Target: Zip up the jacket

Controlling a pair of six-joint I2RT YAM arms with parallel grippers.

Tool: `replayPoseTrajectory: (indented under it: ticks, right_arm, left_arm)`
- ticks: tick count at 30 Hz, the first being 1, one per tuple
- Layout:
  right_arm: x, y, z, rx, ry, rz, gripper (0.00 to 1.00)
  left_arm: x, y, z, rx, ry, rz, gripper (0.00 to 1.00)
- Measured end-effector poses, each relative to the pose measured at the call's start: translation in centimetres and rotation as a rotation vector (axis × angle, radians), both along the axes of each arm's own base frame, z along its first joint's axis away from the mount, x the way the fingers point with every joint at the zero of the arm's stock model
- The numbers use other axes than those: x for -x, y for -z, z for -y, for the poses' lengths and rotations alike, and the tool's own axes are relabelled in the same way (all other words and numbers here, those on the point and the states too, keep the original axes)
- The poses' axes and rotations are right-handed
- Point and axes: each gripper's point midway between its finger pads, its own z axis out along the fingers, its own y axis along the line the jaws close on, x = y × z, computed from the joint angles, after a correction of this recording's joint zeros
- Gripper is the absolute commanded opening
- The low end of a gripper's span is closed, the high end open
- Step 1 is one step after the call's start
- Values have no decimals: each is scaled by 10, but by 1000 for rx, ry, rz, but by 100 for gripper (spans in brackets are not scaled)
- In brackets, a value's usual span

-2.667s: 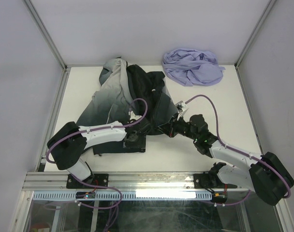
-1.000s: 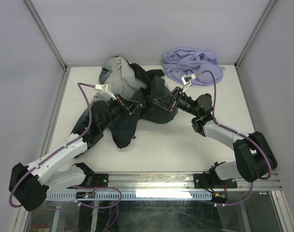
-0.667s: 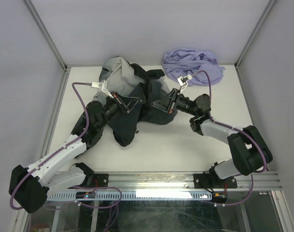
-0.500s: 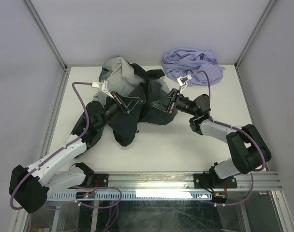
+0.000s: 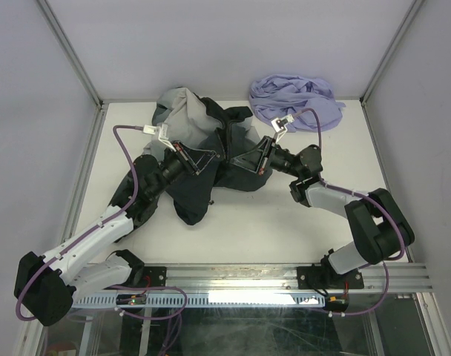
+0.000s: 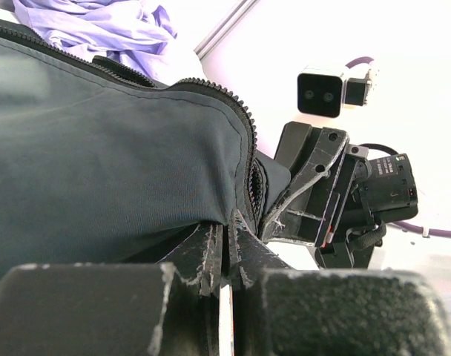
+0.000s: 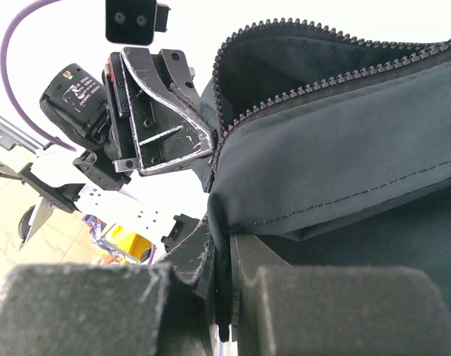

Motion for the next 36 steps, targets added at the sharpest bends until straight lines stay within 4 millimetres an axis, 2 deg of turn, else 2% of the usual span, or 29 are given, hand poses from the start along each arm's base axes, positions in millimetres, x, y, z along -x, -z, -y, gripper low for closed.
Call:
replayPoseTrajectory:
  ticks: [20, 36]
  right_arm:
    - [3, -2, -1, -6, -10, 13, 0]
    - [-3, -1, -1, -7, 17, -13, 0]
  left_arm:
    - [-1, 3, 0, -22, -2, 8, 0]
    - [0, 5, 1, -54, 14, 33, 0]
